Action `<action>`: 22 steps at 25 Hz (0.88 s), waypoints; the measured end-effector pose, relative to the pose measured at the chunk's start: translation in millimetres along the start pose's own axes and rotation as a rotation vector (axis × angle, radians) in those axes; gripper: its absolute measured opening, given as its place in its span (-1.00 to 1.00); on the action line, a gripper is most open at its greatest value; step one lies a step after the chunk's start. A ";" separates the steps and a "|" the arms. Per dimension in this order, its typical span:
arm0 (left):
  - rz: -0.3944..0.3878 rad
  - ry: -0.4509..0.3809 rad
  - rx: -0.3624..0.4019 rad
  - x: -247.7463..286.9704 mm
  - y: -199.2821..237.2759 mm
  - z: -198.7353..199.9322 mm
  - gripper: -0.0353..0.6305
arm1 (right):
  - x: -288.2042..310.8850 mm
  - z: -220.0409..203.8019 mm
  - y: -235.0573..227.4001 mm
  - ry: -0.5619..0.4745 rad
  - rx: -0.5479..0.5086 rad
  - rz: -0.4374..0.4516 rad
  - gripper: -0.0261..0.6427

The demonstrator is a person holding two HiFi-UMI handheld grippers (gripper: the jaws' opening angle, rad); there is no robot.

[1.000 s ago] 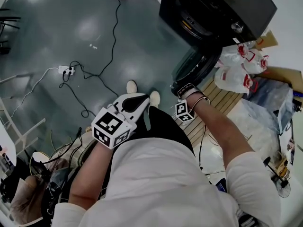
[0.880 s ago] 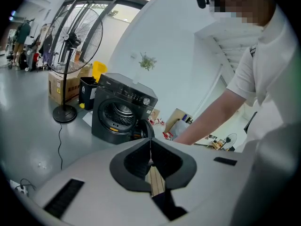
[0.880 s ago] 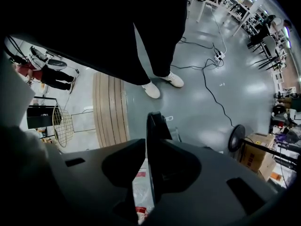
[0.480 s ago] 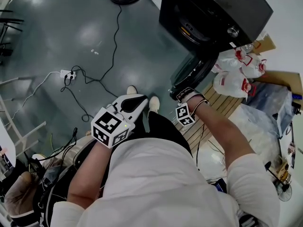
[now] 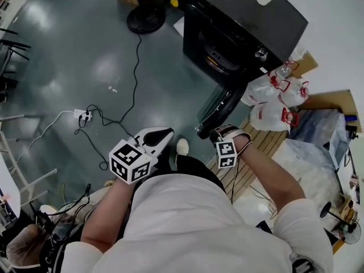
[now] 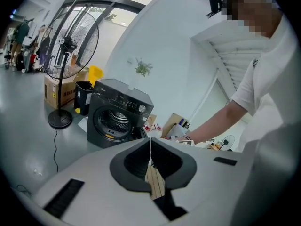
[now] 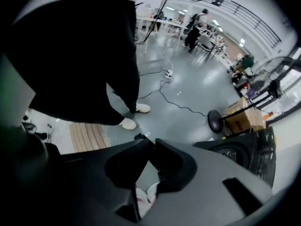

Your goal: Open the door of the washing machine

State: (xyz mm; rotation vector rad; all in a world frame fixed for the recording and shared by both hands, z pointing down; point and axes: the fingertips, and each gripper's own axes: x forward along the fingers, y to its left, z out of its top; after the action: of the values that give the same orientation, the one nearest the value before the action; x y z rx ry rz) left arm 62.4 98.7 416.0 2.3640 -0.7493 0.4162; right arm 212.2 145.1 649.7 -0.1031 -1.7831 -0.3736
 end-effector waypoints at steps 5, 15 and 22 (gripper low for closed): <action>-0.010 -0.019 0.036 1.7 -6.5 19.8 -0.84 | -72.4 4.5 -35.7 -0.235 0.497 -0.116 -0.89; -0.049 -0.053 0.100 -3.1 -35.8 40.7 -0.84 | -213.7 26.8 -80.2 -0.796 1.159 -0.253 -0.89; -0.071 -0.061 0.135 -7.9 -52.4 39.0 -0.84 | -239.7 39.6 -75.2 -0.863 1.193 -0.256 -0.89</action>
State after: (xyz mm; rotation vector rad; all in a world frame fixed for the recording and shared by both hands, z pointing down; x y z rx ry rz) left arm 92.0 110.9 358.5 2.5317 -0.6817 0.3772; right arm 214.6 117.2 396.9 0.9351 -2.5848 0.7088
